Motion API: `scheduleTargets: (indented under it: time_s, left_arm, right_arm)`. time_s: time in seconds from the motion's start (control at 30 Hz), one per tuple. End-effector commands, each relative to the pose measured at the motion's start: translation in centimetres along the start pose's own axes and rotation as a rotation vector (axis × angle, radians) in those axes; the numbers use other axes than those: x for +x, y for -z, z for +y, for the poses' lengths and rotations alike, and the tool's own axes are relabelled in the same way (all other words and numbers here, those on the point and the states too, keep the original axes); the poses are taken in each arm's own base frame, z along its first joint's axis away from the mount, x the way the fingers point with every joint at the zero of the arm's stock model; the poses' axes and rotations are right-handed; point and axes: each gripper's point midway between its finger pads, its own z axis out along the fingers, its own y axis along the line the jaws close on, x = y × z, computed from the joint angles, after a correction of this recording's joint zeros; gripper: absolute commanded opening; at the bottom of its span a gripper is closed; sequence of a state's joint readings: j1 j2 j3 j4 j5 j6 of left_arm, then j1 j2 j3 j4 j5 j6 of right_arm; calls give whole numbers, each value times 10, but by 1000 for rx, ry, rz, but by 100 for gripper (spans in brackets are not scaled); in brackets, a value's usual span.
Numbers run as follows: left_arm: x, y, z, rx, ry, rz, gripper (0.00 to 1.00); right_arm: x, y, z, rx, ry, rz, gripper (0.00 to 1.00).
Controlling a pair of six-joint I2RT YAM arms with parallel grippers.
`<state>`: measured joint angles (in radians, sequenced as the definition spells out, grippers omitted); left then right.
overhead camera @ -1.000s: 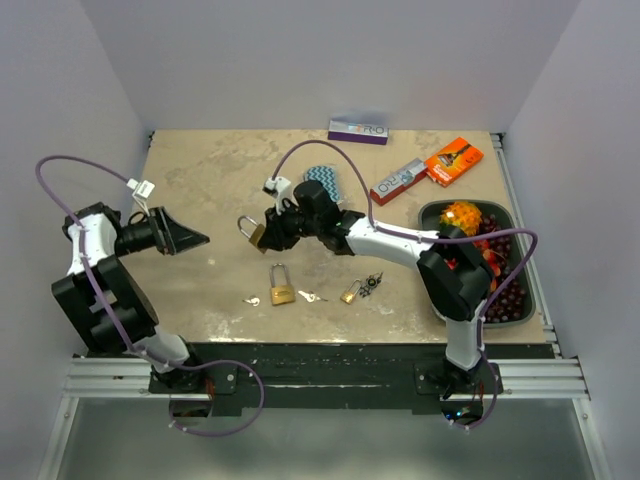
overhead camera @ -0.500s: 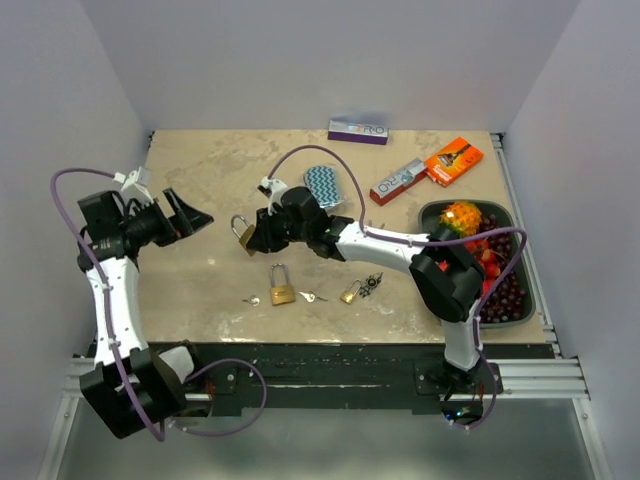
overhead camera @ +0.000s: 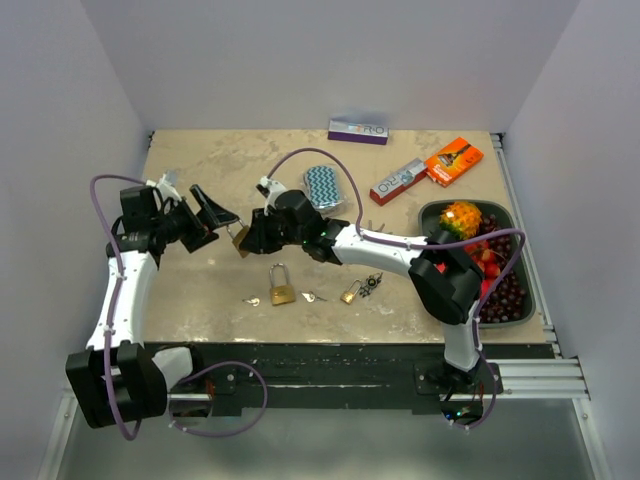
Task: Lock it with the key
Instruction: Place the lock at the center of the board.
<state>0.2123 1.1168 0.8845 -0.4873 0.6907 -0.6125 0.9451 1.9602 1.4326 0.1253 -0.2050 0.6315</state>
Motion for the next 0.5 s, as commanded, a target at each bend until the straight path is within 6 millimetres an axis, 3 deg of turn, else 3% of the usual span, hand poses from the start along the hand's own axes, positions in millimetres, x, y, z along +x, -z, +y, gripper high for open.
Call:
scheduleTargets:
  time_s: [0.0, 0.27, 0.47]
  left_arm:
    - [9, -9, 2, -34, 57, 19, 97]
    - [23, -25, 8, -55, 108, 68, 95]
    - [28, -29, 6, -48, 119, 67, 84]
  right_arm:
    - [-73, 16, 64, -159, -5, -206, 0]
    - [-72, 15, 78, -208, -24, -207, 0]
    - [-70, 14, 86, -223, -12, -206, 0]
